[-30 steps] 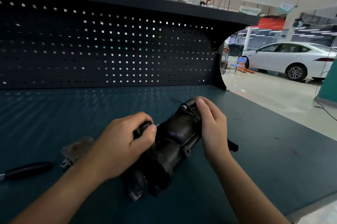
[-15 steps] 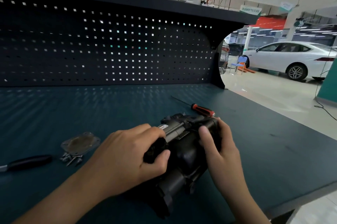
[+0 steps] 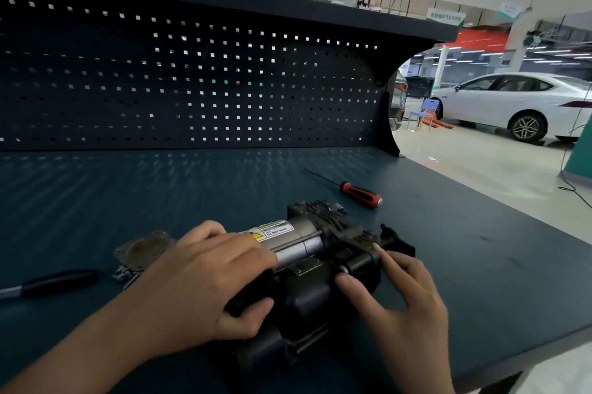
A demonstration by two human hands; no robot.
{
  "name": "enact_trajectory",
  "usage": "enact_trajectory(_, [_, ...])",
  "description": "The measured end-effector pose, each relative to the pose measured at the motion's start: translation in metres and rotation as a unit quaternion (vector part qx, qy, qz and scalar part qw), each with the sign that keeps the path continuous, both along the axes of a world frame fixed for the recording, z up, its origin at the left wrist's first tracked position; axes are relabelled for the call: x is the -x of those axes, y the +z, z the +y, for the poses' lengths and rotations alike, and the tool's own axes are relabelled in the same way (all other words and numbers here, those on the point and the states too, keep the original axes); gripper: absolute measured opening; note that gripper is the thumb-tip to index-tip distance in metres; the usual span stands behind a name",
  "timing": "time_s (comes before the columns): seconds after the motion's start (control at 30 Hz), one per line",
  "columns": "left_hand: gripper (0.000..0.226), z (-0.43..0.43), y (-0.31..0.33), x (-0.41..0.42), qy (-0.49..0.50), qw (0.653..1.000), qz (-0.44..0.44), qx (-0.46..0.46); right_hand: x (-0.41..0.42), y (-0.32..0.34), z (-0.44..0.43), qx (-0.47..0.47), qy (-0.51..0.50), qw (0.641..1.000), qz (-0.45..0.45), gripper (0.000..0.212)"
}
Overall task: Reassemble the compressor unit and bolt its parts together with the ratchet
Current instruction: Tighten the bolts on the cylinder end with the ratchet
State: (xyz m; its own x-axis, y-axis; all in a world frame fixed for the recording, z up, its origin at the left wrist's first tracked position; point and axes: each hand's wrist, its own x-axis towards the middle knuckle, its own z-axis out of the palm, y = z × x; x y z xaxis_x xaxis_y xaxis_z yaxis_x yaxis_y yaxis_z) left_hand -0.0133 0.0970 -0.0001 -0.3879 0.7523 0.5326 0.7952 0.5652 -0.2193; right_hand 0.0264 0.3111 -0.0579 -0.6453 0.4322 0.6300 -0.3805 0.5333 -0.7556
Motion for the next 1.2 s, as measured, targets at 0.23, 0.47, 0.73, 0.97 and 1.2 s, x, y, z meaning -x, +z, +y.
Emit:
enact_trajectory(0.23, [0.027,0.001,-0.002,0.017,0.008,1.000,-0.027,-0.010,0.020,0.010,0.007,-0.075,-0.011,0.993,-0.092,0.079])
enact_trajectory(0.47, [0.039,0.009,-0.003,0.061,0.042,0.993,-0.095,-0.054,0.078,0.017,0.019,-0.144,-0.010,0.975,-0.171,0.059])
enact_trajectory(0.73, [0.069,0.006,-0.016,0.083,0.124,0.963,-0.208,-0.122,0.107,0.035,0.087,-0.240,0.007,0.916,-0.321,0.073])
enact_trajectory(0.97, [0.095,0.004,-0.037,0.065,0.152,0.932,-0.237,-0.227,0.106,0.004,0.105,-0.178,-0.009,0.915,-0.362,0.044])
enact_trajectory(1.2, [0.077,0.006,-0.036,0.062,0.128,0.914,-0.279,-0.264,0.109,0.004,0.122,0.005,0.010,0.967,-0.255,0.015])
